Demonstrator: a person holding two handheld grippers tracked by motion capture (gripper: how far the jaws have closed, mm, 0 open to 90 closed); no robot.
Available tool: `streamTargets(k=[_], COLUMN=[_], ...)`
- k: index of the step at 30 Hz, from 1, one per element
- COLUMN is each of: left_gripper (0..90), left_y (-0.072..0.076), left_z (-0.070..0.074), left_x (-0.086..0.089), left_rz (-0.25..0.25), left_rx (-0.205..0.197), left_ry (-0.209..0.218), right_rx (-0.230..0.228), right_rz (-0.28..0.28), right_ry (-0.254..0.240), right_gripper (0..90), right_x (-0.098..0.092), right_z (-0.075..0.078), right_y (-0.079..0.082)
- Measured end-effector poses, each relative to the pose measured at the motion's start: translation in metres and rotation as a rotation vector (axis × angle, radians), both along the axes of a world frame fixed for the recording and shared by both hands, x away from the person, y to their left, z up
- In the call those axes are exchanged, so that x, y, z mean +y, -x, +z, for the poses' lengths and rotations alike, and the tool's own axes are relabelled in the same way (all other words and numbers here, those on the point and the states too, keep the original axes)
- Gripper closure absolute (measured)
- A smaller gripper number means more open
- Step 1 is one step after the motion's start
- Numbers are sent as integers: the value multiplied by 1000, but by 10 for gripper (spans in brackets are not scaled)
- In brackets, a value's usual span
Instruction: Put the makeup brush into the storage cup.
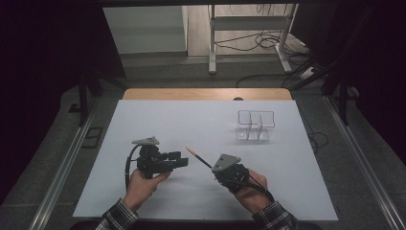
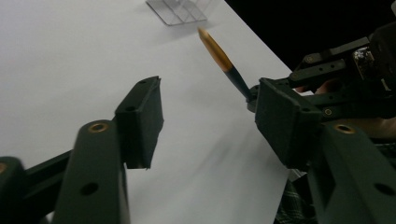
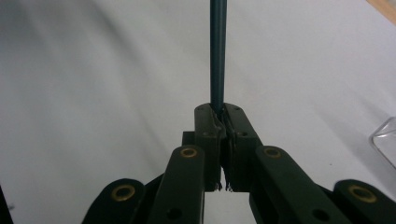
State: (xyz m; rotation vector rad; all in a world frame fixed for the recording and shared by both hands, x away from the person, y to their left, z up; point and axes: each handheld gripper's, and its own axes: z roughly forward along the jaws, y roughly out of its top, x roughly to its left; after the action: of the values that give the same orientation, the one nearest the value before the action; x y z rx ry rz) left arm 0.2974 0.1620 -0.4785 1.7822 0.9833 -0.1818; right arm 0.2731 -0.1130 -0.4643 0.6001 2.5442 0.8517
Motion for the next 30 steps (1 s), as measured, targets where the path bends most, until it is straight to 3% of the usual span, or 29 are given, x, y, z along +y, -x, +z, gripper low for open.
streamTargets(k=[10, 16, 30], left_gripper=[610, 663, 764], left_y=[-3, -5, -6], left_z=[-11, -15, -19], left_x=[-25, -37, -43], left_rz=[-42, -75, -110], left_rx=[28, 39, 66], left_ry=[38, 47, 79], right_rx=[34, 50, 63], right_rz=[-50, -68, -64], right_ry=[-65, -78, -90], right_gripper=[847, 847, 846], right_x=[3, 3, 6], right_z=[0, -2, -4], right_y=[4, 6, 11])
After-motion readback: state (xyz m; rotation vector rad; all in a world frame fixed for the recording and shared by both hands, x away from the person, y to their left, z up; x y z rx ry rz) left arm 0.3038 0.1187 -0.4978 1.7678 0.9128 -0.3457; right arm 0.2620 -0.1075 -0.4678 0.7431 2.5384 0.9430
